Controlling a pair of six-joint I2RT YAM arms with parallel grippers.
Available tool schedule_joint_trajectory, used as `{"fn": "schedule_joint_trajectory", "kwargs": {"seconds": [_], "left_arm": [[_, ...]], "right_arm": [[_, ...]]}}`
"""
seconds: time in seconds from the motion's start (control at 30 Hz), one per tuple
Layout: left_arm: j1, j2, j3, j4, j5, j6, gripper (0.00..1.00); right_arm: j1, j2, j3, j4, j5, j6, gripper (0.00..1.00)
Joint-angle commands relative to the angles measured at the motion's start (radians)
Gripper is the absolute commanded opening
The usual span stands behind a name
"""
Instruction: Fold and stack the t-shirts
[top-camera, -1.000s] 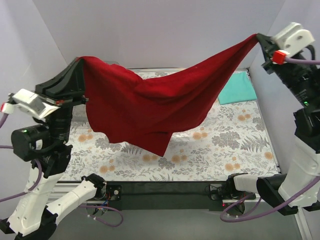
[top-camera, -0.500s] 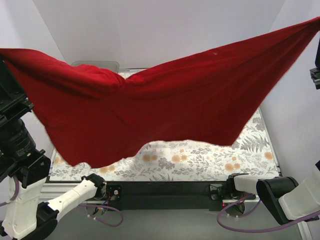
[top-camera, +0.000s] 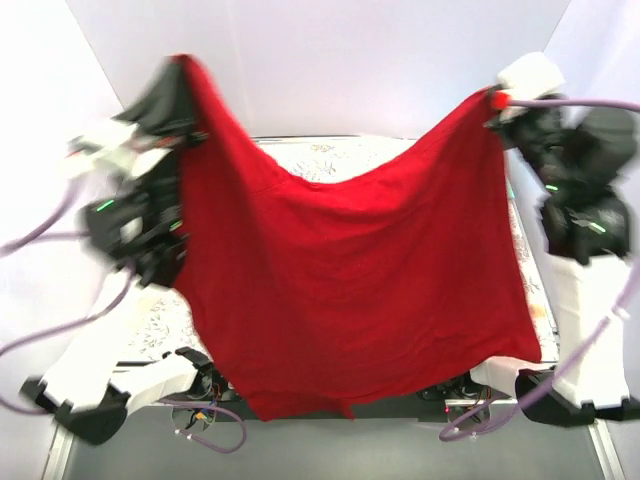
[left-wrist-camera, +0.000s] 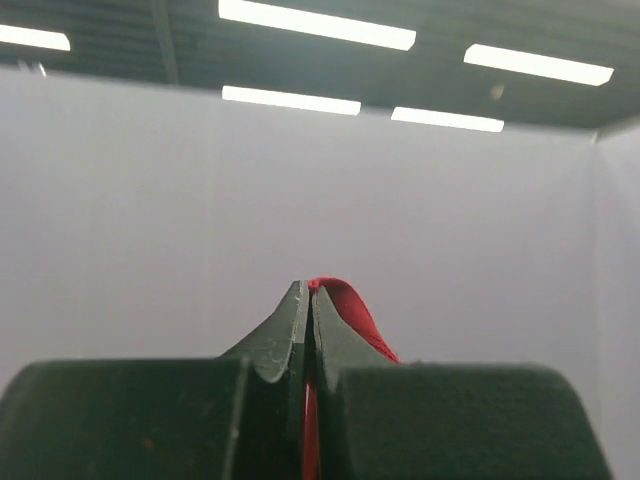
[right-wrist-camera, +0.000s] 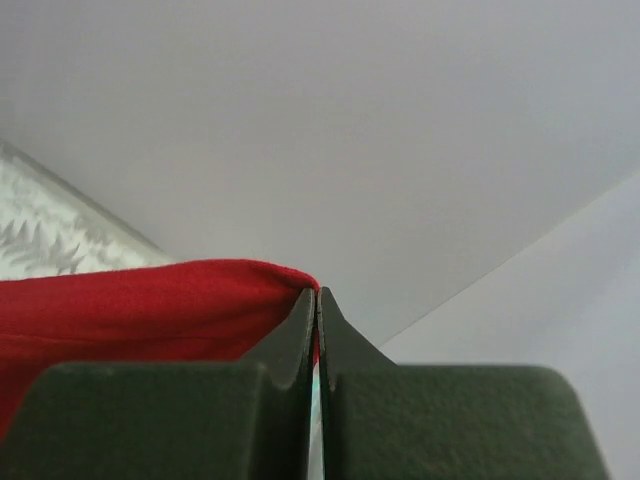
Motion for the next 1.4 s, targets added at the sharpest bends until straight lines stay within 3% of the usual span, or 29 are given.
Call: {"fn": "schedule_joint_trajectory", "kwargs": {"seconds": [0.0,0.1,0.17,0.33,0.53,0.8,1.27,1.37], "left_arm": [[0.023,0.152,-0.064,0.033,-0.099,0.071,0.00],[0.136,0.287,-0.071,0.019,-0.056,-0.045,0.00],[0.189,0.364,-0.072,0.007,-0.007,-0.157,0.00],[0.263,0.643,-0.031,-0.031,0.043,-0.253,0.00],[0.298,0.881,0.070,-0.106,0.043,-0.296,0.00],[0.312,1.096,0.224,-0.173,0.062,-0.322,0.00],[0.329,1.225,0.336,-0.200,0.108,-0.382,0.00],[0.330,1.214,0.391,-0.263,0.167,-0.409,0.09]], "right_arm": [[-0.013,-0.009,-0.267,0.151,0.021,-0.016,0.01],[-0.025,0.004,-0.515,0.292,0.021,-0.022,0.01],[-0.038,0.041,-0.584,0.332,0.007,-0.009,0.01],[-0.068,0.223,-0.754,0.570,-0.029,0.025,0.01],[-0.091,0.516,-0.641,0.642,-0.032,0.092,0.01],[-0.098,0.763,-0.432,0.645,0.015,0.136,0.01],[-0.101,0.883,-0.312,0.633,0.099,0.178,0.02],[-0.104,0.856,-0.323,0.604,0.093,0.177,0.17]]}}
